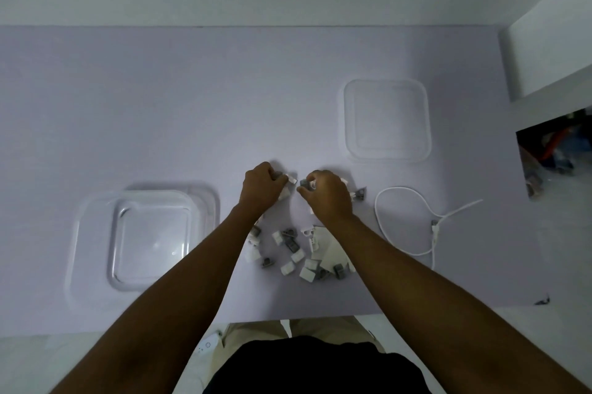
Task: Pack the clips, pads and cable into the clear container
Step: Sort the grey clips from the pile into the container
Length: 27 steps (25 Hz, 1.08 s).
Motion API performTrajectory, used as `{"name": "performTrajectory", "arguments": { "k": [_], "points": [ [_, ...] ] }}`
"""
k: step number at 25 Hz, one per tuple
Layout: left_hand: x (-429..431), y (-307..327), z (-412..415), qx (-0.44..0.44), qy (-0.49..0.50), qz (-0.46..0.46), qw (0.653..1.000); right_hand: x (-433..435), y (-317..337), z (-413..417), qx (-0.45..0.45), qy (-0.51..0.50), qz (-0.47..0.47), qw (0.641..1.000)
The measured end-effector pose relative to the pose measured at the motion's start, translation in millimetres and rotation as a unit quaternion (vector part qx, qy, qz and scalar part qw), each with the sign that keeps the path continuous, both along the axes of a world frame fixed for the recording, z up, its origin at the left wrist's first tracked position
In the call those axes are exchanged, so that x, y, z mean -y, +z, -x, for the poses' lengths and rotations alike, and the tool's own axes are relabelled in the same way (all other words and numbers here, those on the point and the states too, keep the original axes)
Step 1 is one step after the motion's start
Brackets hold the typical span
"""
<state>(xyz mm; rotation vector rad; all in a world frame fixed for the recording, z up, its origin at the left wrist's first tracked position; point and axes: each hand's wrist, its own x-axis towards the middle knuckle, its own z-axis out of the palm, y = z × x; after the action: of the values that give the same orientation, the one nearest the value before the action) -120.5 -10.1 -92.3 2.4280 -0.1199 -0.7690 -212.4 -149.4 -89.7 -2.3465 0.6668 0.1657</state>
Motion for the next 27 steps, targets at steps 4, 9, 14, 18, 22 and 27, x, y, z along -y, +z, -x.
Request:
{"name": "performTrajectory", "arguments": {
  "k": [4,9,14,18,22,27],
  "points": [
    [-21,23,-4,-0.157,0.170,0.166,0.959,-2,-8,-4,-0.024,0.023,0.031,0.999],
    [-47,46,1,-0.237,0.196,0.243,0.920,-4,-11,0,-0.003,0.013,0.012,1.000],
    [-65,53,11,-0.241,0.160,0.268,0.919,-12,17,-2,0.058,-0.205,-0.352,0.912],
    [-80,62,12,-0.253,0.099,0.244,0.931,-20,44,25,0.055,-0.327,-0.667,0.667],
    [-82,68,19,-0.111,-0.141,0.076,0.981,-37,51,53,0.075,-0.348,-0.670,0.651],
    [-90,56,31,0.039,-0.354,-0.089,0.930,-67,30,77,0.081,-0.327,-0.343,0.877]
  ]
}}
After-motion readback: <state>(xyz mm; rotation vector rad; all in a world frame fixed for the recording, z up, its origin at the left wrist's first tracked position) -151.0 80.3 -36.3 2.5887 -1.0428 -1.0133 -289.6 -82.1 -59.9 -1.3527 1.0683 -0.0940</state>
